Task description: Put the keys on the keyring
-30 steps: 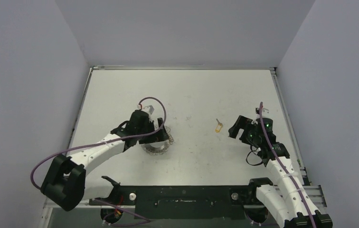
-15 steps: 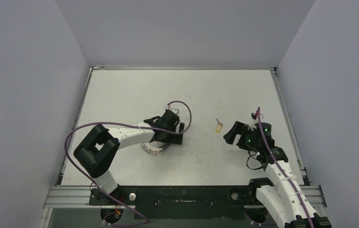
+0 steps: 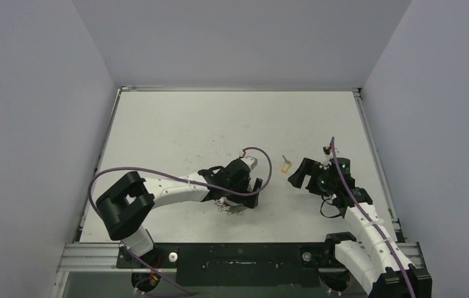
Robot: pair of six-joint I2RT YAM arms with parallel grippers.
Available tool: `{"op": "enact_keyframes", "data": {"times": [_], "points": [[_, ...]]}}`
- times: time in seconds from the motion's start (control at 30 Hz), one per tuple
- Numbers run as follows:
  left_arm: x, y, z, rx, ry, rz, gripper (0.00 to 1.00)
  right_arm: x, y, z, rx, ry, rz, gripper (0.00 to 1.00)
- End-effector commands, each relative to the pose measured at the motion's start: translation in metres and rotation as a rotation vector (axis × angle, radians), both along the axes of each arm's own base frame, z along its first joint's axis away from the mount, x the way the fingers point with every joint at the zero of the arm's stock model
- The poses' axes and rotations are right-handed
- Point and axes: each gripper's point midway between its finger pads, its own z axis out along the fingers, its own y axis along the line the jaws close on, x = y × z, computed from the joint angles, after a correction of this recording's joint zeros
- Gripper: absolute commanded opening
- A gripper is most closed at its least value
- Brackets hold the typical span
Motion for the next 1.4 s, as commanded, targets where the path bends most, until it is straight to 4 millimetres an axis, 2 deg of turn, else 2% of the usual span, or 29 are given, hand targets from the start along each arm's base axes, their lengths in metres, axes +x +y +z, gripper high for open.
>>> {"op": "enact_keyframes", "data": {"times": [0.0, 0.1, 0.2, 0.23, 0.33, 0.4, 0.47, 0.63, 0.77, 1.1, 1.27, 1.37], "points": [[0.025, 0.011, 0.051, -0.159, -0.031, 0.072, 0.97, 0.015, 0.014, 0.012, 0.025, -0.057, 0.053, 1.00], [0.038, 0.040, 0.062, -0.180, -0.033, 0.141, 0.97, 0.016, 0.026, 0.006, 0.015, -0.041, 0.089, 1.00], [0.044, 0.074, 0.064, -0.199, -0.022, 0.227, 0.97, 0.018, 0.043, -0.002, -0.012, -0.025, 0.135, 1.00], [0.048, 0.090, 0.062, -0.201, -0.015, 0.272, 0.97, 0.016, 0.052, -0.005, -0.019, -0.018, 0.162, 1.00], [0.042, 0.131, 0.044, -0.186, 0.042, 0.385, 0.92, 0.016, 0.075, -0.017, -0.034, 0.003, 0.205, 0.99], [0.036, 0.150, 0.034, -0.187, 0.080, 0.442, 0.90, 0.015, 0.092, -0.023, -0.039, 0.017, 0.242, 0.98], [0.028, 0.159, 0.023, -0.205, 0.119, 0.469, 0.88, 0.013, 0.112, -0.028, -0.051, 0.021, 0.284, 0.97], [0.015, 0.150, 0.008, -0.292, 0.189, 0.456, 0.75, 0.003, 0.152, -0.044, -0.079, 0.022, 0.386, 0.97], [0.022, 0.141, 0.001, -0.305, 0.214, 0.429, 0.64, -0.012, 0.166, -0.052, -0.114, 0.022, 0.440, 0.97], [0.073, 0.102, -0.002, -0.317, 0.229, 0.321, 0.31, -0.052, 0.192, -0.055, -0.103, -0.030, 0.576, 0.97], [0.097, 0.083, 0.002, -0.350, 0.215, 0.264, 0.24, -0.067, 0.198, -0.044, -0.055, -0.108, 0.614, 0.97], [0.101, 0.089, 0.001, -0.287, 0.202, 0.262, 0.24, -0.064, 0.188, -0.032, -0.072, -0.138, 0.581, 0.97]]}}
